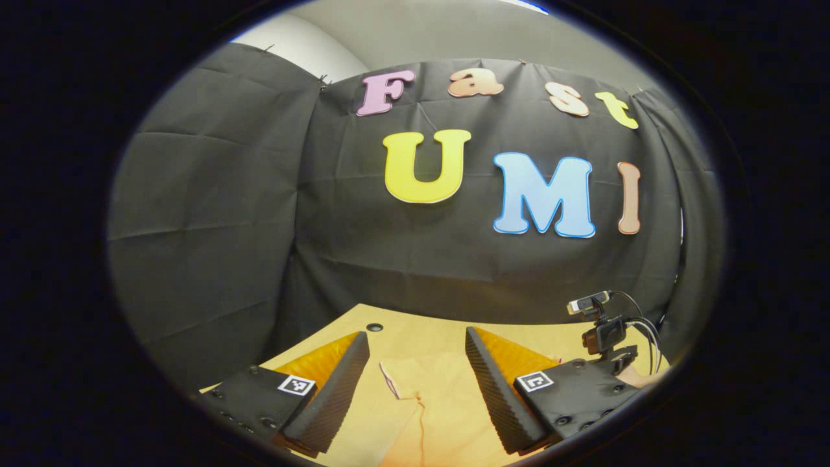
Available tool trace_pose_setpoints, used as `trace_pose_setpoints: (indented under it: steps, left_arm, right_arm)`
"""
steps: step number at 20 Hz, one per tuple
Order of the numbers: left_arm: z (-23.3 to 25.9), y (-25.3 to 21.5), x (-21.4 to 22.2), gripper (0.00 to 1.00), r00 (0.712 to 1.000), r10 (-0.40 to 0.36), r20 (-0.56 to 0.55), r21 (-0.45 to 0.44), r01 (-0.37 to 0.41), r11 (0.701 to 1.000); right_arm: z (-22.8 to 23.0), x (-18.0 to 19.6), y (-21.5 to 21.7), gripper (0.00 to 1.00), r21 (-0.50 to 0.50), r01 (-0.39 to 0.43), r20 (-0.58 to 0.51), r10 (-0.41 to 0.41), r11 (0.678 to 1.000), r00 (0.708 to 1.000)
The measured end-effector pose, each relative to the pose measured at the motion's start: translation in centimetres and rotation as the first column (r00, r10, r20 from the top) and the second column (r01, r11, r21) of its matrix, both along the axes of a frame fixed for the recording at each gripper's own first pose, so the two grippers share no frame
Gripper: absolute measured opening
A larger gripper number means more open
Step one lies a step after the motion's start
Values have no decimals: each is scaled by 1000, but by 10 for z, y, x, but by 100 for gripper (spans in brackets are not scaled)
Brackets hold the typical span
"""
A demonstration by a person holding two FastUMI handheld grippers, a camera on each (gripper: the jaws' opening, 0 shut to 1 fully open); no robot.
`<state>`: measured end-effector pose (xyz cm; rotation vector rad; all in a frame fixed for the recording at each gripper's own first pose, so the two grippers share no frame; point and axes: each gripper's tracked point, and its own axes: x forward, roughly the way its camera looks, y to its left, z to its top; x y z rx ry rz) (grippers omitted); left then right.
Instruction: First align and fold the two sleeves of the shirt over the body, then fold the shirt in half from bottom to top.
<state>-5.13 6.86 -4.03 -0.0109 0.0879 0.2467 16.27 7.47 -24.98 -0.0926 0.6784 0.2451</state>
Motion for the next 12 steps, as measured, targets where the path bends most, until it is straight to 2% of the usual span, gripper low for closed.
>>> trace_pose_setpoints:
  steps: [4, 6, 7, 8, 9, 12]
  left_arm:
    - [-2, -3, 5, 98, 1000, -12, -3, -5, 12, 1000]
    - [-3, -5, 8, 98, 1000, -19, -4, -6, 19, 1000]
    - [-4, -7, 9, 98, 1000, -24, -4, -7, 24, 1000]
    - [-4, -9, 11, 98, 1000, -29, -5, -9, 29, 1000]
    - [-5, -11, 13, 98, 999, -34, -7, -11, 34, 999]
    - [-6, -15, 17, 98, 999, -52, -7, -14, 52, 999]
  right_arm:
    - [3, -1, 3, 10, 22, -8, -3, 8, 1000, 1000]
    - [7, -2, 3, 18, 29, -9, 4, 8, 1000, 1000]
    - [9, -3, 5, 19, 39, -12, 6, 12, 999, 1000]
    - [12, -4, 3, 35, 40, -9, 9, 8, 999, 1000]
    - [16, -5, 3, 35, 46, -9, 17, 8, 999, 1000]
    - [27, -10, 3, 52, 70, -7, 34, 5, 998, 999]
